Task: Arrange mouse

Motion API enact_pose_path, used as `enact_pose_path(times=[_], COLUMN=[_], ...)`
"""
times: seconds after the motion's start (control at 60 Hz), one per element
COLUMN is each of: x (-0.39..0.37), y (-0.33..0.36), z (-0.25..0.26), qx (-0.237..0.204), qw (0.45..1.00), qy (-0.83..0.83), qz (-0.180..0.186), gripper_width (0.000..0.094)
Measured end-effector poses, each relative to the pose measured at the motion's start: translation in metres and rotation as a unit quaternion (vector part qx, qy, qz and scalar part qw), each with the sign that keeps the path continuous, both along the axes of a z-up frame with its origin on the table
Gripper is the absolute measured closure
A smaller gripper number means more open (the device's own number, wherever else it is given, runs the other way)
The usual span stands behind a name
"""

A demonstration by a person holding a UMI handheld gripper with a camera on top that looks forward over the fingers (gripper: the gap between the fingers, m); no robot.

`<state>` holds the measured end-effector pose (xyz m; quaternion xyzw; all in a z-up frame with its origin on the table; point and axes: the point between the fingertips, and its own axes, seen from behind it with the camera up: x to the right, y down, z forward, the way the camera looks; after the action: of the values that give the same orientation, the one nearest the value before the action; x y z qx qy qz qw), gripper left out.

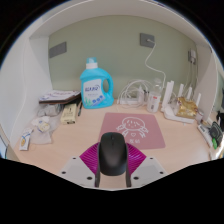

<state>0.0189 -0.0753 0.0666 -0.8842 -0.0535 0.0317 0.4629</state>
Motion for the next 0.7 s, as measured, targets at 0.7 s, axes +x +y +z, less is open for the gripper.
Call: enact_pose_path(times=[0.7], x=[0.074], y=[0.168], z=[-0.076], qx=[-0.043], qw=[0.998], qy=[-0.009], qz=[-0.039], gripper_width=[0.0439])
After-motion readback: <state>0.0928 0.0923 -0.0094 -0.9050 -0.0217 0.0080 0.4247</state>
